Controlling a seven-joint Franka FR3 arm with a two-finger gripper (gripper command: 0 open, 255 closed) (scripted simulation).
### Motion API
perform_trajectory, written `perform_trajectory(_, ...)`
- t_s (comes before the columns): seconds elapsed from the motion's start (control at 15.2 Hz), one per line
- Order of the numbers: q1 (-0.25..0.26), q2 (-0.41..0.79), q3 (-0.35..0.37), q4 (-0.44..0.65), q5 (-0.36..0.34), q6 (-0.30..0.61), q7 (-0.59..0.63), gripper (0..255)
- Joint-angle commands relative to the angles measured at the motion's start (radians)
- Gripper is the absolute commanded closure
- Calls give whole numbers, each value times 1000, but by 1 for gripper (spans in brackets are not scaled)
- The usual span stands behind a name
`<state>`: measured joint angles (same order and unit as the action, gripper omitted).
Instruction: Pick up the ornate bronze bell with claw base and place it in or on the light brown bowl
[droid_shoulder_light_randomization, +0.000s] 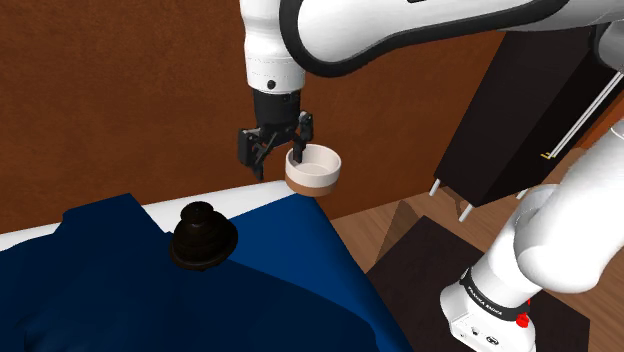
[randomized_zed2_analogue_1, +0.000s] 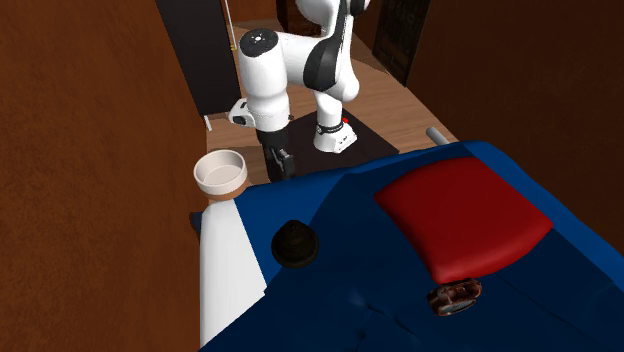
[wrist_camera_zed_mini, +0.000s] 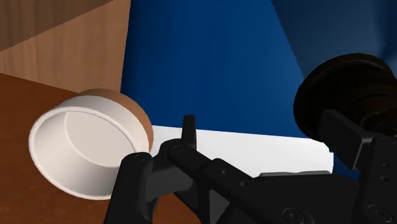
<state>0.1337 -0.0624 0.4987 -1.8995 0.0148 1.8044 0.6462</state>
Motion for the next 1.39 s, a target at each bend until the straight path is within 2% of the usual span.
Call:
perform_trajectory(0.0,16,76,23,63,-34,3,46,0)
perform_trajectory(0.33,90,288,61,266,-141,-26,161,0)
perform_trajectory(0.73,232,551,56,576,-262,-112,254,0)
perform_trajectory(1.32,217,549,51,470,-265,-9,261,0)
